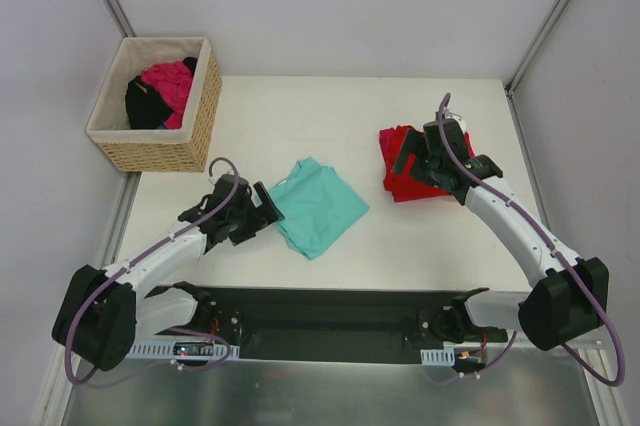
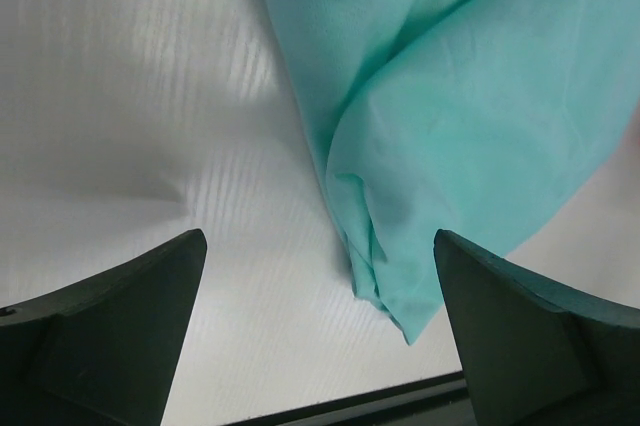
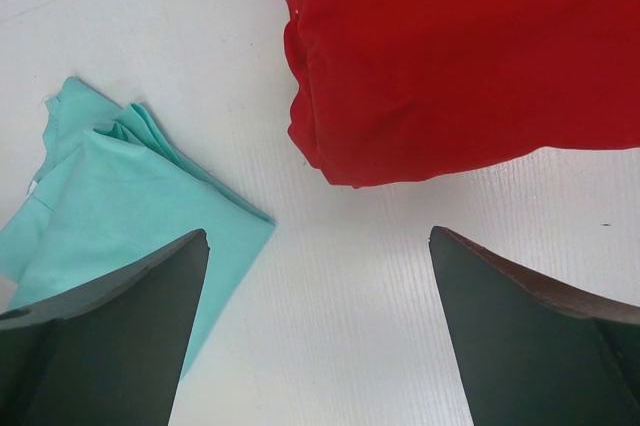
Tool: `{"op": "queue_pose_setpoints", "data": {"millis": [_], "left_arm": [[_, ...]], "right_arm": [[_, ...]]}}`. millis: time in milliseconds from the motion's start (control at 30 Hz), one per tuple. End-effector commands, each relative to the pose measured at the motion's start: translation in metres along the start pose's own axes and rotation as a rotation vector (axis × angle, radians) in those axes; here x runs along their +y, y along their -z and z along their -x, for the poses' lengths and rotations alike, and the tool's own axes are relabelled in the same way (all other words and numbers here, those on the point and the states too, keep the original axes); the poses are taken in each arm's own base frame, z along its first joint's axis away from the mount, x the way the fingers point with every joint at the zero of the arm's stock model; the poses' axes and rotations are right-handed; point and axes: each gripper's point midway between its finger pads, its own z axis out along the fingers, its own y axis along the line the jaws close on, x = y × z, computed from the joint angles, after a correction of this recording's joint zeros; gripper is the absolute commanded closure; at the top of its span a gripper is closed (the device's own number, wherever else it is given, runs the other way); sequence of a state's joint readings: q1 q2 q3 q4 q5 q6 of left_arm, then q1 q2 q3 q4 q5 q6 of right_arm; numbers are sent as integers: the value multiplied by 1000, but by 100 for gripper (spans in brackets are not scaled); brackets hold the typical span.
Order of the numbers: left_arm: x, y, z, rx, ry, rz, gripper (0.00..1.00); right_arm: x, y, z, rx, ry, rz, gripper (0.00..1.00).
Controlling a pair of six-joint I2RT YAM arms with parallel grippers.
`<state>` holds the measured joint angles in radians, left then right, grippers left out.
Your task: Fold and stack the t-shirts
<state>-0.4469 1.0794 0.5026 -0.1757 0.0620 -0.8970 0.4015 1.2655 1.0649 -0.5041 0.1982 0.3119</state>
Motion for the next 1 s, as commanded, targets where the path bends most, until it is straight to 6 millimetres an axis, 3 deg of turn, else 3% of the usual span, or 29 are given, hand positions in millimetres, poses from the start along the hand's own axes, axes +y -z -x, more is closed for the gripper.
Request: {"op": "queue_pose_setpoints", "data": {"millis": [0, 267, 567, 867, 967], "left_arm": [[-3, -3, 29, -89, -16, 45, 2], [-2, -27, 48, -82, 10, 73, 2], [-22, -61, 60, -27, 4, 34, 4], [-40, -87, 86, -32, 12, -12, 4], [-57, -95, 106, -39, 15, -46, 4]], "right_arm": [[0, 1, 3, -27, 10, 0, 3], [1, -5, -2, -6, 18, 7, 3], [1, -6, -4, -2, 24, 9, 3], [1, -10, -8, 14, 26, 11, 3], [0, -10, -10, 17, 27, 7, 3]]}}
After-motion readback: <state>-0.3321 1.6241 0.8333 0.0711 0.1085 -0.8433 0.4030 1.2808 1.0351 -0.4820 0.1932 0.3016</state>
